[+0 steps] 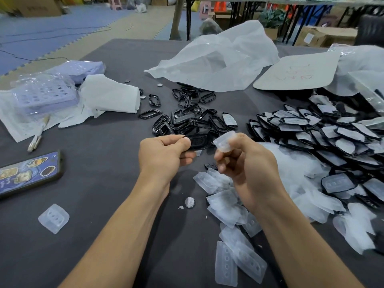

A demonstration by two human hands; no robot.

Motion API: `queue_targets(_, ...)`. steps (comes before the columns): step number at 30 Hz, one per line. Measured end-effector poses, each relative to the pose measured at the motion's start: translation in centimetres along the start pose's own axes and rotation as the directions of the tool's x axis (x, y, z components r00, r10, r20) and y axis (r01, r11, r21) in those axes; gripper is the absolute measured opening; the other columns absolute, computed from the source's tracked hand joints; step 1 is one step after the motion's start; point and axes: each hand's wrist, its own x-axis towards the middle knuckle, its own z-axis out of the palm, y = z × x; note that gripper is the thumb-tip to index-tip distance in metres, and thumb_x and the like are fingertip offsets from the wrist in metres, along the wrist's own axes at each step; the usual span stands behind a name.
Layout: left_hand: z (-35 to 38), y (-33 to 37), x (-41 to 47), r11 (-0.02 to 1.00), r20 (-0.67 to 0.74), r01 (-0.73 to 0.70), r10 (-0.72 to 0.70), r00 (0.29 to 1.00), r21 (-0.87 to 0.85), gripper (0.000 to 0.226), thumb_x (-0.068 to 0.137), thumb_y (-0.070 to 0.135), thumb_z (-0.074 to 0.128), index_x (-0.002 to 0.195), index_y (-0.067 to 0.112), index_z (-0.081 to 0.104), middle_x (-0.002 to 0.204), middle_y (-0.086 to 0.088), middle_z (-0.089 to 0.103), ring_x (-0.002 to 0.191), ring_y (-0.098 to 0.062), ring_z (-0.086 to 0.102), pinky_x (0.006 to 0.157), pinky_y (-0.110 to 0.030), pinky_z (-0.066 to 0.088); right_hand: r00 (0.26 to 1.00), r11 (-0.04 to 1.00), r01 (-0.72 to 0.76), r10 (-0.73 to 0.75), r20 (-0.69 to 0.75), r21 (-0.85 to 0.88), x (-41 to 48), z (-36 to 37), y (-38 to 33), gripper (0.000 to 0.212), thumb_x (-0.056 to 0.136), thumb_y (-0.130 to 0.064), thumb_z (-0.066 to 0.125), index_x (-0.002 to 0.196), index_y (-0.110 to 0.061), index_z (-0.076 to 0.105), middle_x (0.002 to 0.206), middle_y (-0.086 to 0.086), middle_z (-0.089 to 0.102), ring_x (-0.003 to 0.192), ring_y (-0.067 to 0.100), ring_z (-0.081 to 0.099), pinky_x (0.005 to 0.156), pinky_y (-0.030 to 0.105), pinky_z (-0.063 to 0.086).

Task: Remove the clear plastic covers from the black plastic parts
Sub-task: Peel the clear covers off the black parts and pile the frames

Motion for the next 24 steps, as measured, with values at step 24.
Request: queue_targets(24, 0.6, -0.6, -1.1, 0.996, 0.102, -0.029, 0.021, 0.995, 0.084, 0.010, 0.087, 0.001, 0.076, 0.084, 0.010, 0.080, 0.071, -0.011, 0.078, 0.056, -0.018, 0.071, 0.055, -0.024, 0.056, 0.949, 0.957, 0.237, -0.265, -0.171, -0.170, 0.1, -1.0, 0.1, 0.008, 0.077, -0.011, 0.087, 0.075, -0.016, 0.081, 0.076, 0.007, 0.071, 0.070, 0.012, 0.062, 0.062, 0.014, 0.052)
